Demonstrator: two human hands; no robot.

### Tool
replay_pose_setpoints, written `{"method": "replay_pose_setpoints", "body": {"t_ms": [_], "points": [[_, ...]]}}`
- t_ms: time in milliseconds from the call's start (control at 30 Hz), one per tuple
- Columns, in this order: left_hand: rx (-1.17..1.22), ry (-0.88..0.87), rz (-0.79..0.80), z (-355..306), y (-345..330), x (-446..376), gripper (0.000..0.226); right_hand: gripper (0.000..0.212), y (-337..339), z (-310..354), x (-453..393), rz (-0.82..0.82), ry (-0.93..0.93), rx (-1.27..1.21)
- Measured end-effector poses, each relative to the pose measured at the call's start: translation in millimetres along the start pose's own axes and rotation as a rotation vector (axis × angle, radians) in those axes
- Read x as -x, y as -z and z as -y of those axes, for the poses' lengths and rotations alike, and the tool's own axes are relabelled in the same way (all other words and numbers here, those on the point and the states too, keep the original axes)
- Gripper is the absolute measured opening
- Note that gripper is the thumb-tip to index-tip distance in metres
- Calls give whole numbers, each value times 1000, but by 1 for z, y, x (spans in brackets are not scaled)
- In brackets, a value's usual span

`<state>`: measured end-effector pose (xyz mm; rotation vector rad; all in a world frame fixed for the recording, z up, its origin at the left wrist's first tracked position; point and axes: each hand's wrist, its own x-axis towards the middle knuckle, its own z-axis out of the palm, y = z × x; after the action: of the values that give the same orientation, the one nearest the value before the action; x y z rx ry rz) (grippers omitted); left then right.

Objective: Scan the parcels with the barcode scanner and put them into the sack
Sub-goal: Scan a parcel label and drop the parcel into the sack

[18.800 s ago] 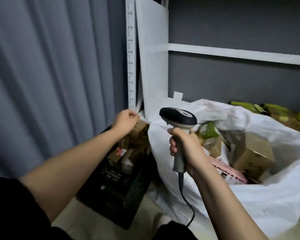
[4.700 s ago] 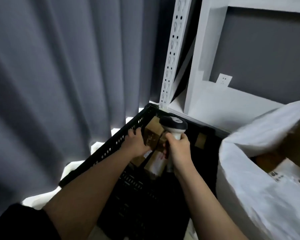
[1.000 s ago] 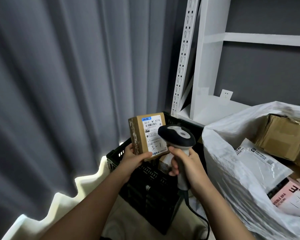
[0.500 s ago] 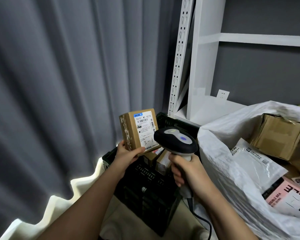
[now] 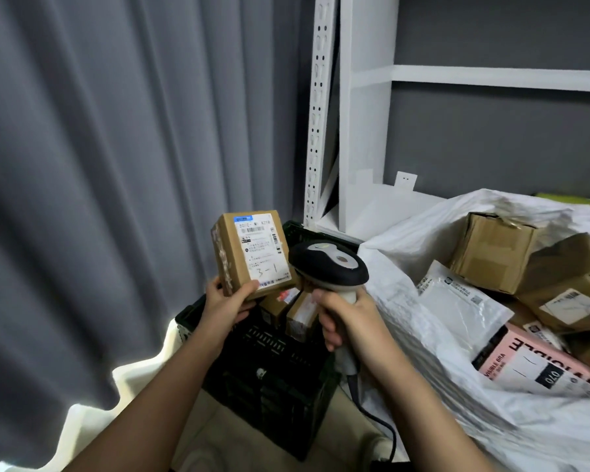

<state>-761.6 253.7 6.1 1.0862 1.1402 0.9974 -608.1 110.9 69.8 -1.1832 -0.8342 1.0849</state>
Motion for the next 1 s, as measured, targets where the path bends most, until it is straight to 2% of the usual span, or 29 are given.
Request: {"method": "replay_pose_setpoints", "body": {"t_ms": [167,267,400,500,733,867,933,1000], "points": [[-55,-240,82,-36,-32,48,79,12,32,36,25,-171,108,-23],[-158,-347,211,-64,-71,70,79,11,60,65,44,-277,131,-43],[-314,-482,437,-90,-136,89,95,12,107,109,79,-431,229,-32],[-530,-599,575,-99,-182,113,97,16,148,133,109,-568,281,-55],[-1170,-887,828,-78,-249,157,98,17,225,144,159,-802,207,-11],[-1437,-945,850,-64,-281,162,95,12,242,129,164,-829,167,-28],[-1438,-924,855,-62,-298,167,92,15,246,125,164,-826,164,-42],[-1390,-889,950,-60,-312,172,89,16,250,122,162,-821,159,-53]]}}
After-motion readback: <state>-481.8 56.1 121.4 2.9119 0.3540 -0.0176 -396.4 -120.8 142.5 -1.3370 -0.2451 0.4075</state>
